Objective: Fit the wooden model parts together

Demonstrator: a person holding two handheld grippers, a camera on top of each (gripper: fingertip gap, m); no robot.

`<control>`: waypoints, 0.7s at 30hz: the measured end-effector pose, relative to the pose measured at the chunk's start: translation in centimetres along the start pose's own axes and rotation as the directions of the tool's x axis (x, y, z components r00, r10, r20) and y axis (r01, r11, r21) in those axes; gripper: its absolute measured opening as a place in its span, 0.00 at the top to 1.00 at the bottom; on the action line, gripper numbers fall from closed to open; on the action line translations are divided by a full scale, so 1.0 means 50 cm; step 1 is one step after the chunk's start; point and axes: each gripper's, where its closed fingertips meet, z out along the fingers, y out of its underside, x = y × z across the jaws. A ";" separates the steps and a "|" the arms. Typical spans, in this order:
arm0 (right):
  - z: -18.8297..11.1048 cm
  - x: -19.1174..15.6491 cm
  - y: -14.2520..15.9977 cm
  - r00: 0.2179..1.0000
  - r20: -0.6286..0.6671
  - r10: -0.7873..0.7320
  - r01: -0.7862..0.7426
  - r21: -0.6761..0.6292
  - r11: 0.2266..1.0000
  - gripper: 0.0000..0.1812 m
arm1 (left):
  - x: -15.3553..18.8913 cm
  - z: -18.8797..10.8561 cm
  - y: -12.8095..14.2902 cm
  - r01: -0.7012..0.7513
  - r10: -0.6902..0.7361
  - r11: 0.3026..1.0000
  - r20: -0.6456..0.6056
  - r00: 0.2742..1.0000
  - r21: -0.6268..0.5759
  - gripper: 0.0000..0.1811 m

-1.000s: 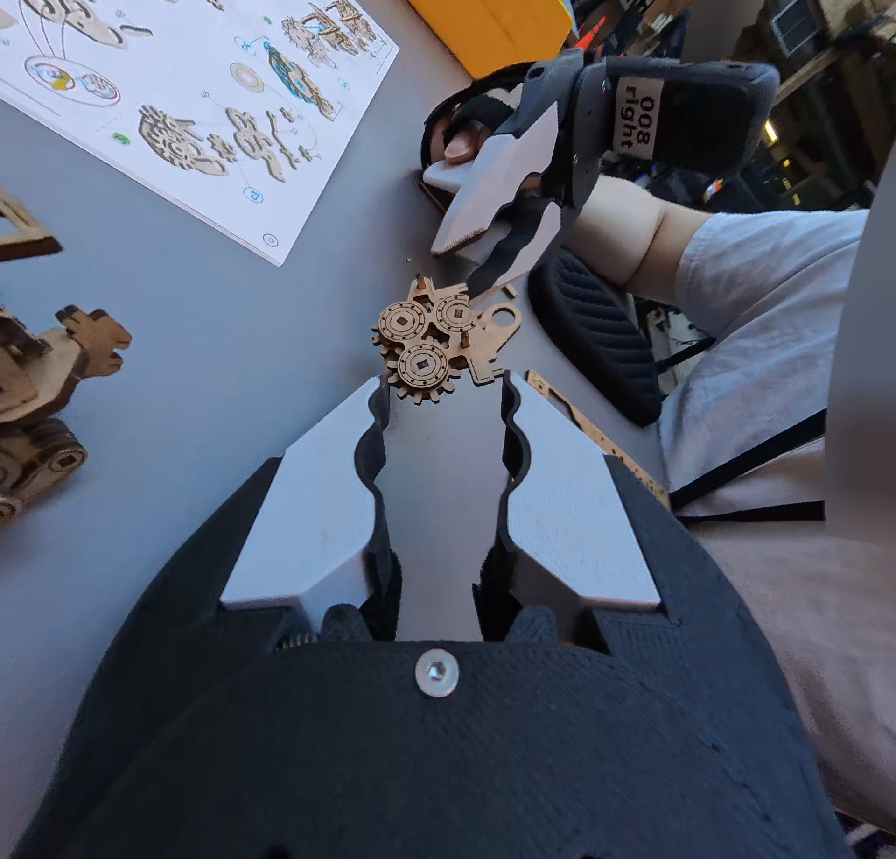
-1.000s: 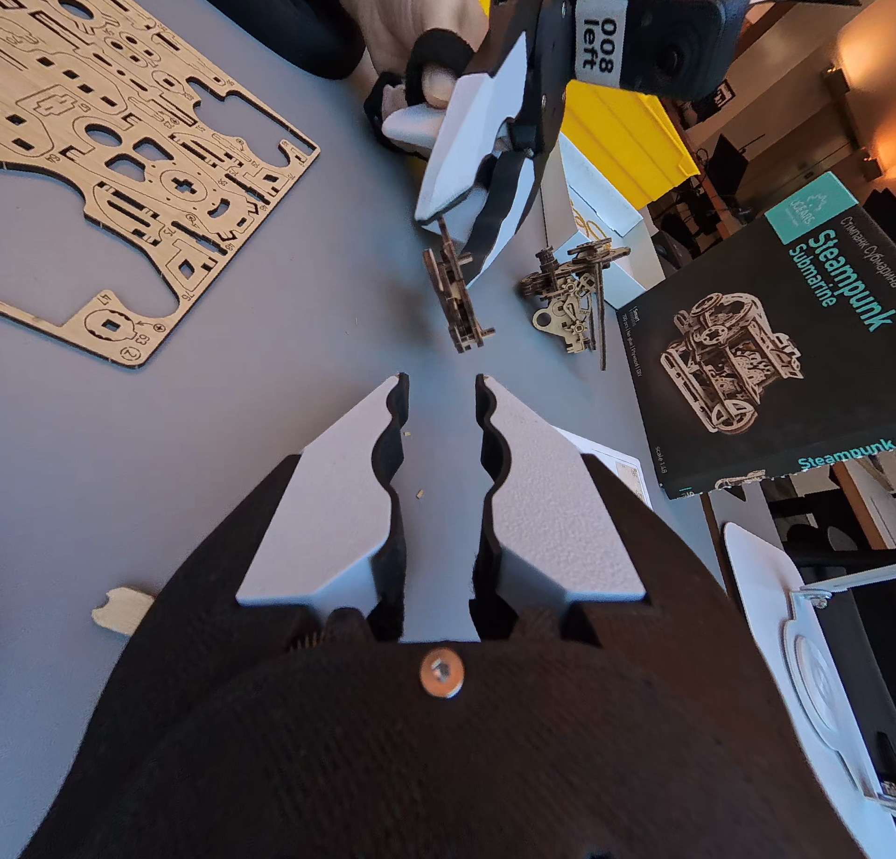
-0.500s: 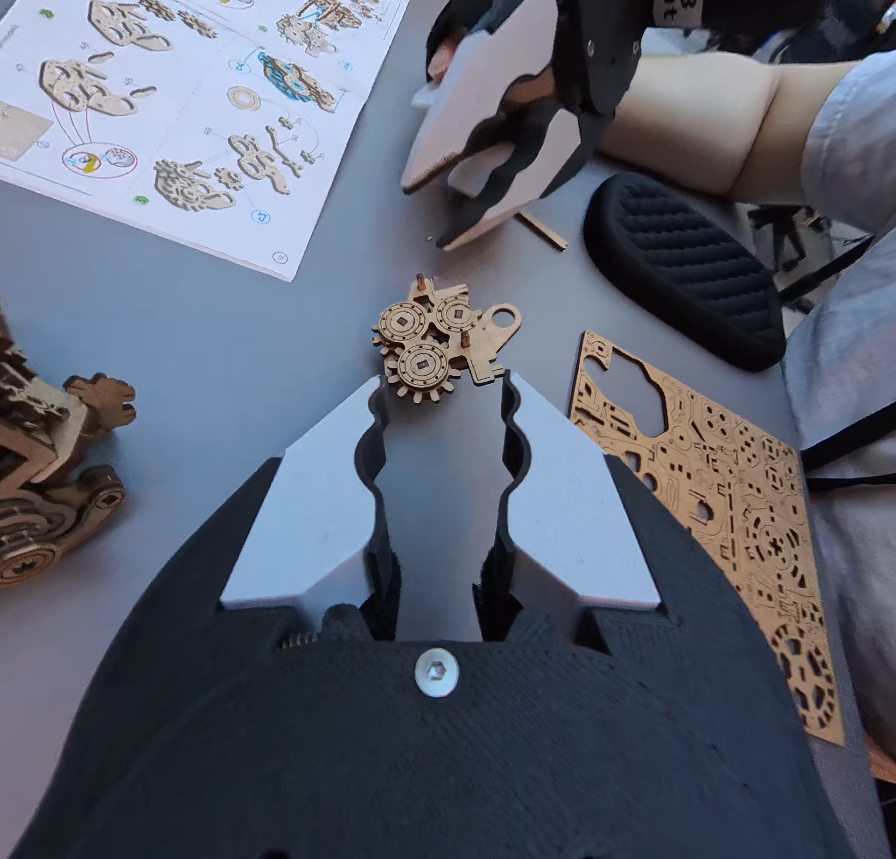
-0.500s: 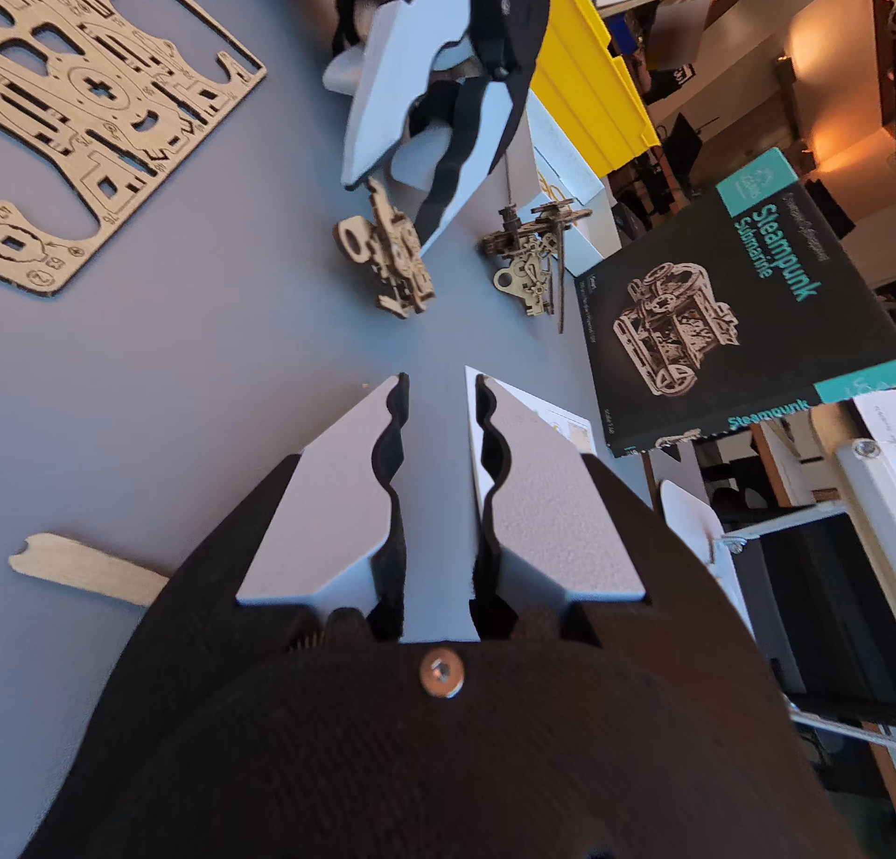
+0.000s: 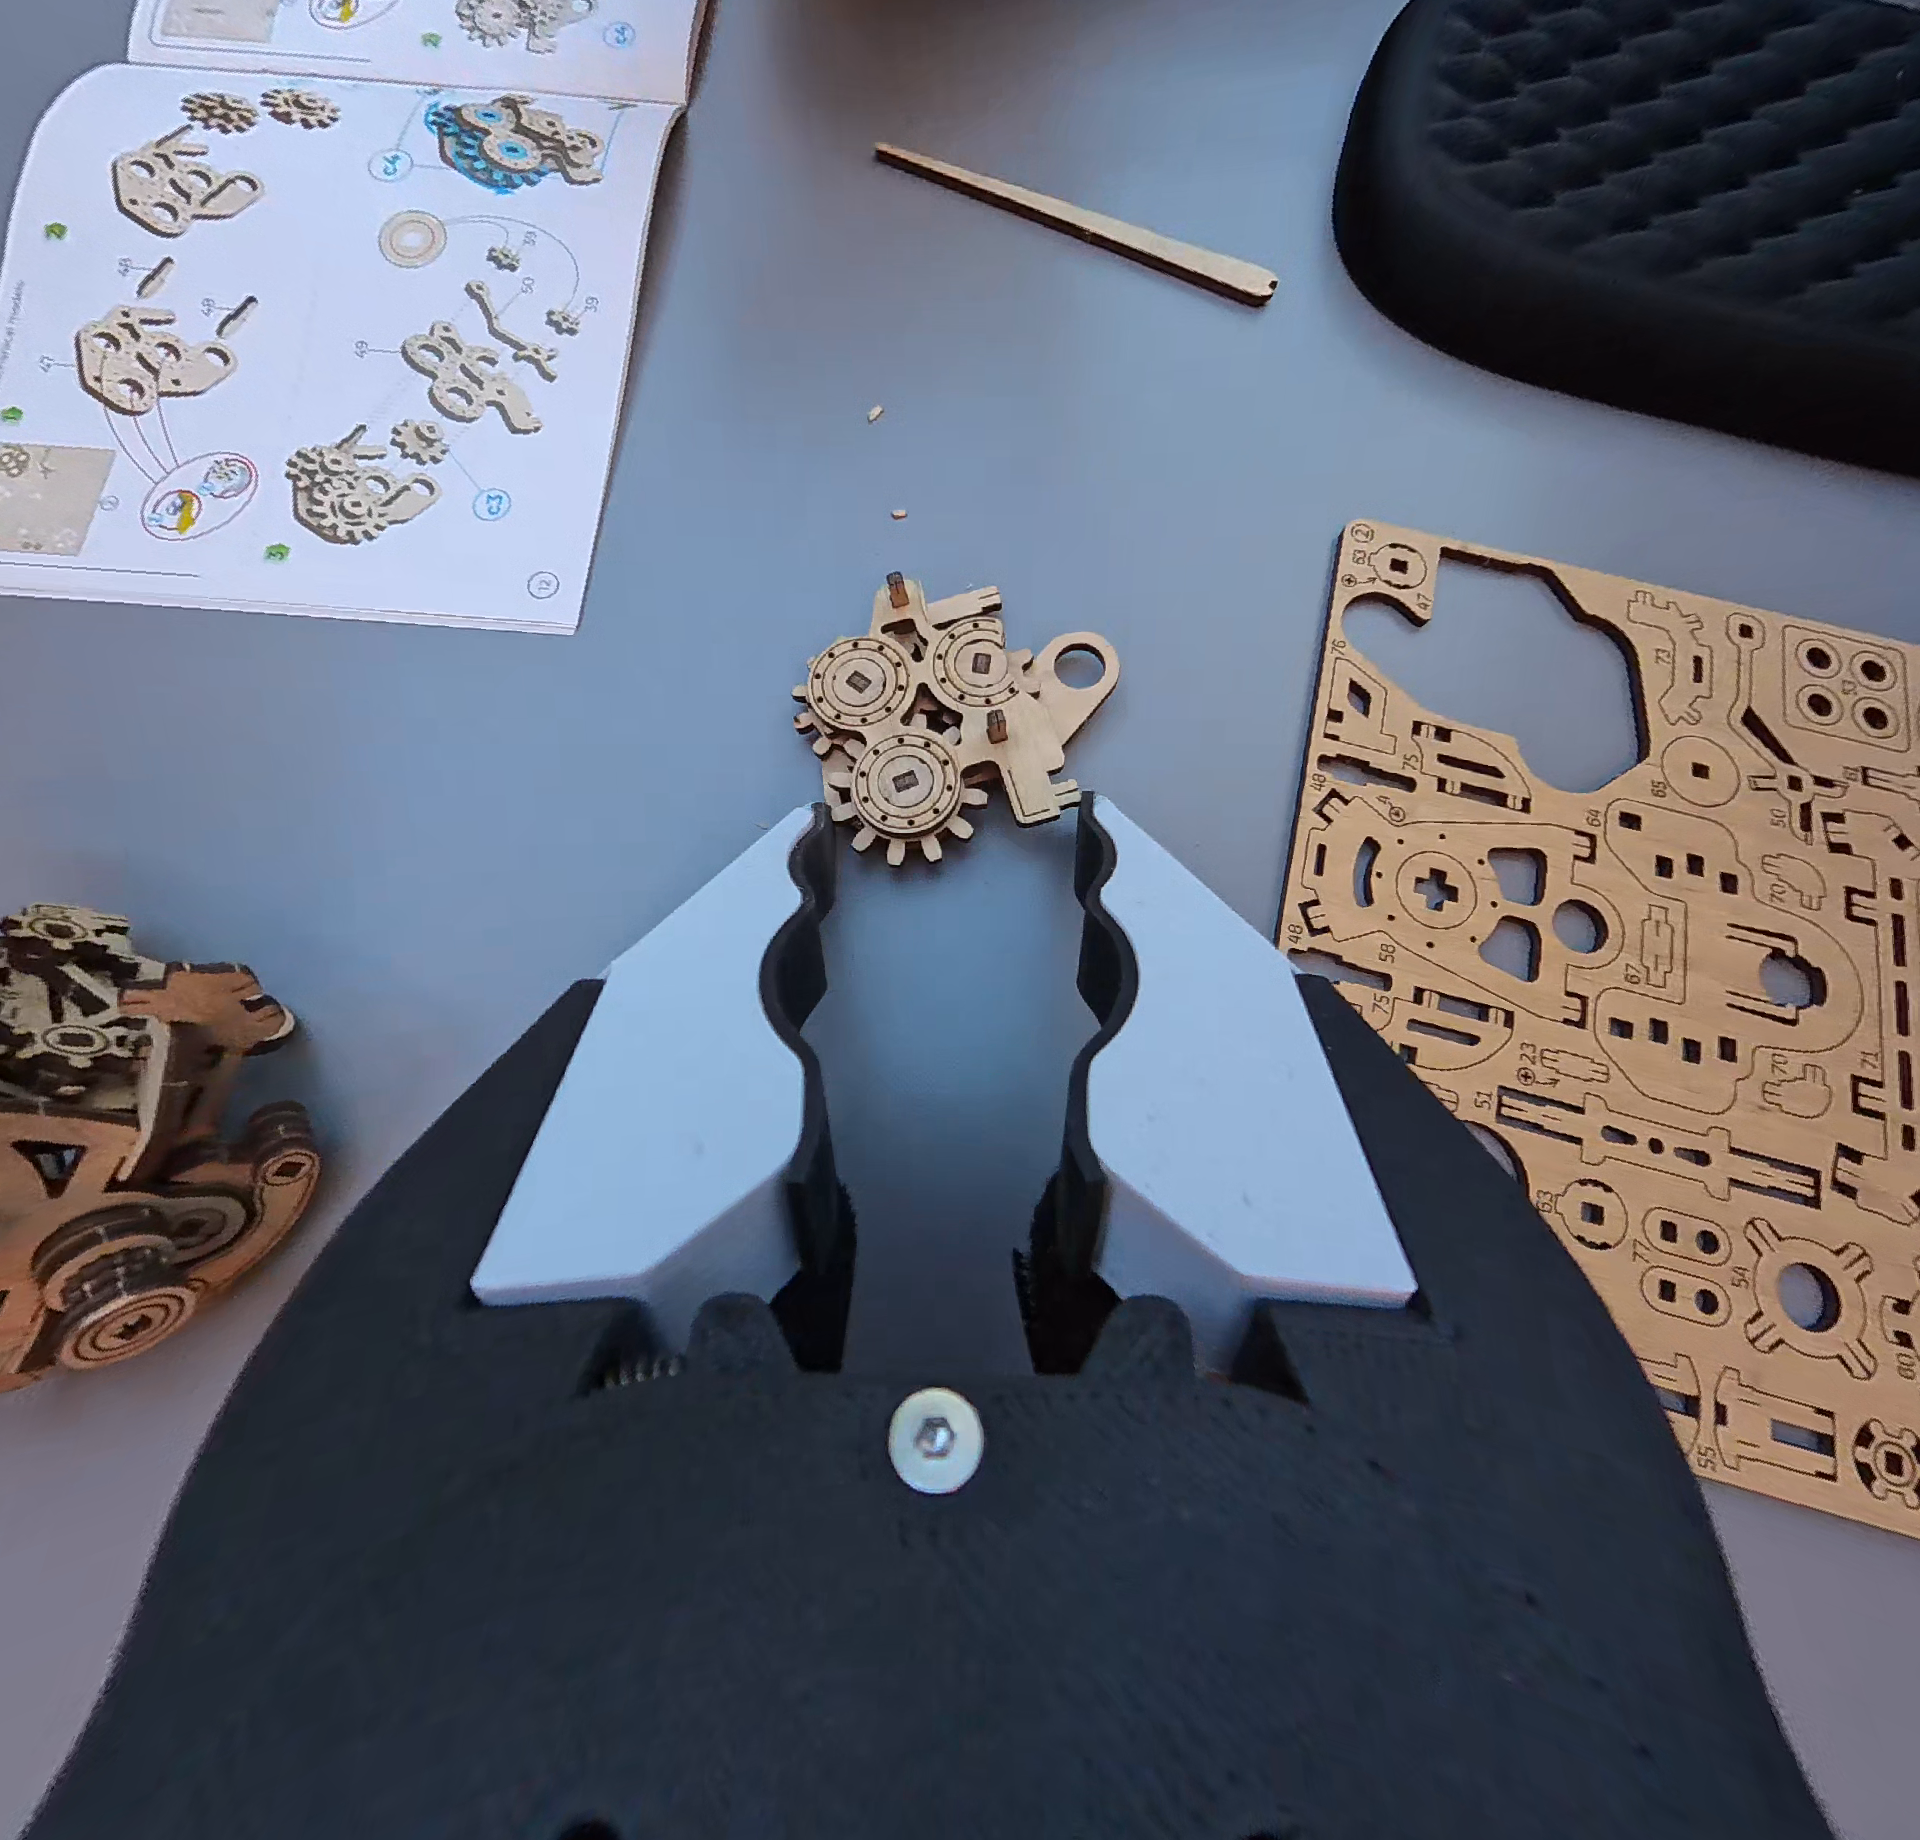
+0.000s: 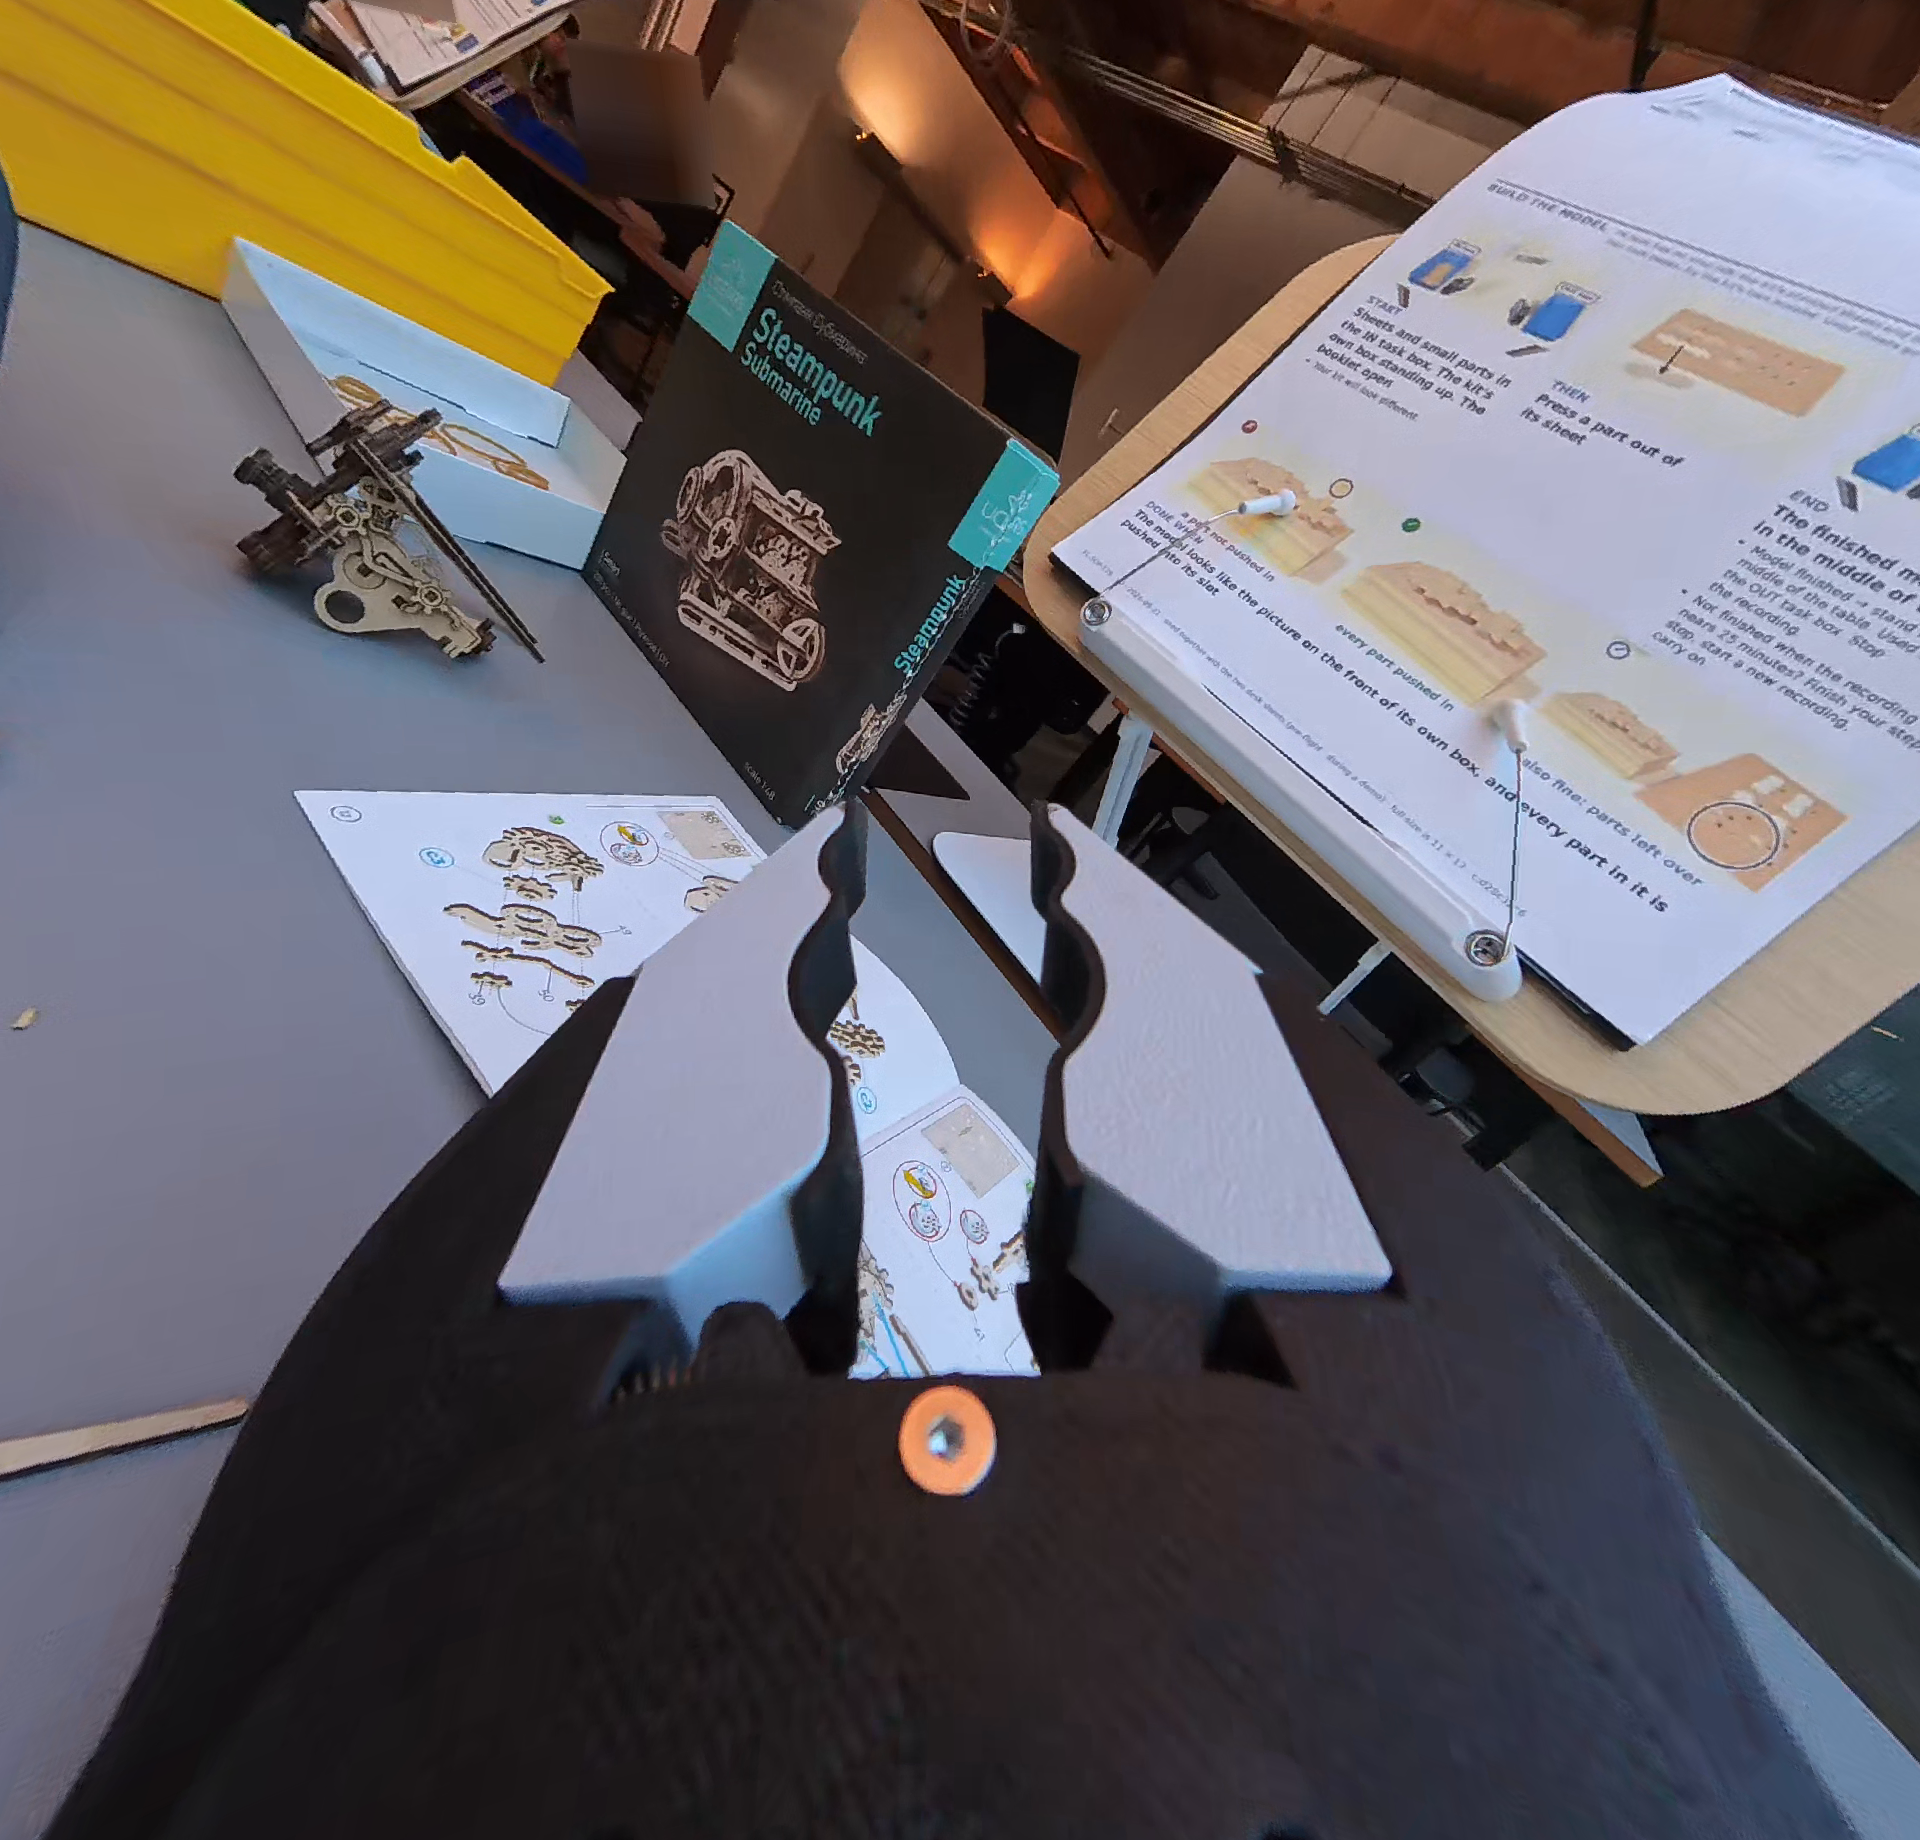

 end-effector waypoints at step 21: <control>0.019 -0.058 0.040 0.988 0.146 0.051 -0.037 -0.098 0.994 0.83 | 0.002 -0.002 0.001 0.005 -0.005 1.000 -0.028 1.000 0.020 0.75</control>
